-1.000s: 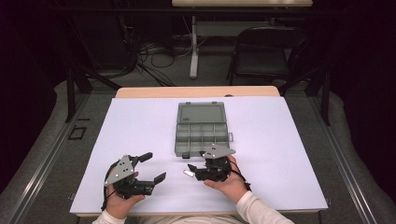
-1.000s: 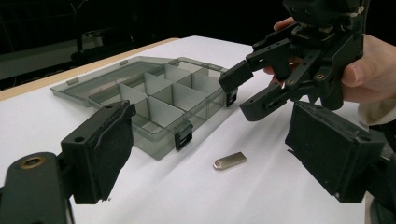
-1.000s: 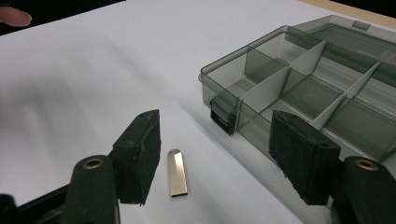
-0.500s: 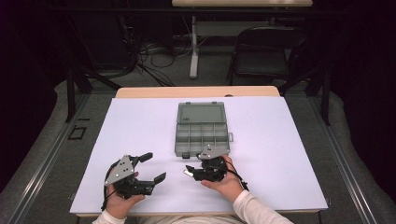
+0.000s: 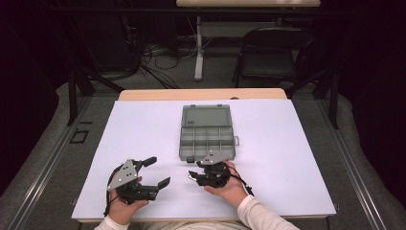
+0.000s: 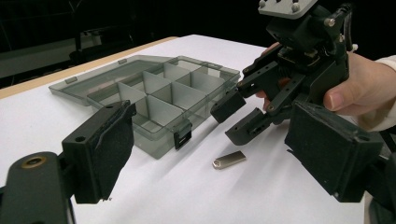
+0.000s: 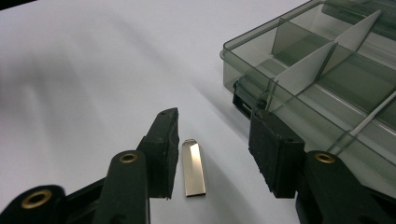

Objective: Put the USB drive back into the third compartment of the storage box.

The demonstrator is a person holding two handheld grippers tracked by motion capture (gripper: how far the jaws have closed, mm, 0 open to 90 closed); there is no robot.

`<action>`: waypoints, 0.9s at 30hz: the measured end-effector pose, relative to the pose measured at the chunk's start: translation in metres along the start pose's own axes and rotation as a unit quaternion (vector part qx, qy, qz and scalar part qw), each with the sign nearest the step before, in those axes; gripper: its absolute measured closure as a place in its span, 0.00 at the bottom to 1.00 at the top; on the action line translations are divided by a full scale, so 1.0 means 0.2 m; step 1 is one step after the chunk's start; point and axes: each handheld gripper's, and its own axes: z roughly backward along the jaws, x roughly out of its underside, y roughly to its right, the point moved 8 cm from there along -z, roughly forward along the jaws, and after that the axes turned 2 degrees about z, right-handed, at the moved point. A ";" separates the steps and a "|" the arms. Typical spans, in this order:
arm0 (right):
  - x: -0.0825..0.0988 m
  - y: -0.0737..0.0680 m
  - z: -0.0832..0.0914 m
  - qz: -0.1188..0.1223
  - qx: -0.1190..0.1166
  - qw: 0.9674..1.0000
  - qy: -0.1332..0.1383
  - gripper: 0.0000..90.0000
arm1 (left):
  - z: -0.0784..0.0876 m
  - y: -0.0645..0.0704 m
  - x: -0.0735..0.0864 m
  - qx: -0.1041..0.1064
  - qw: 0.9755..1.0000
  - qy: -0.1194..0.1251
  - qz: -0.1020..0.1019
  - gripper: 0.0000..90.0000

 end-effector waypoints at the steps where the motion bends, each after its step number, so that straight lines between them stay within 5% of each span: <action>1: 0.00 0.00 0.00 0.000 0.000 1.000 0.000 0.59 | 0.00 0.00 0.00 0.000 1.000 0.000 0.000 0.17; 27: 0.05 -0.04 -0.05 0.019 -0.012 0.999 -0.023 0.70 | -0.01 0.00 0.00 0.003 1.000 -0.002 0.001 0.17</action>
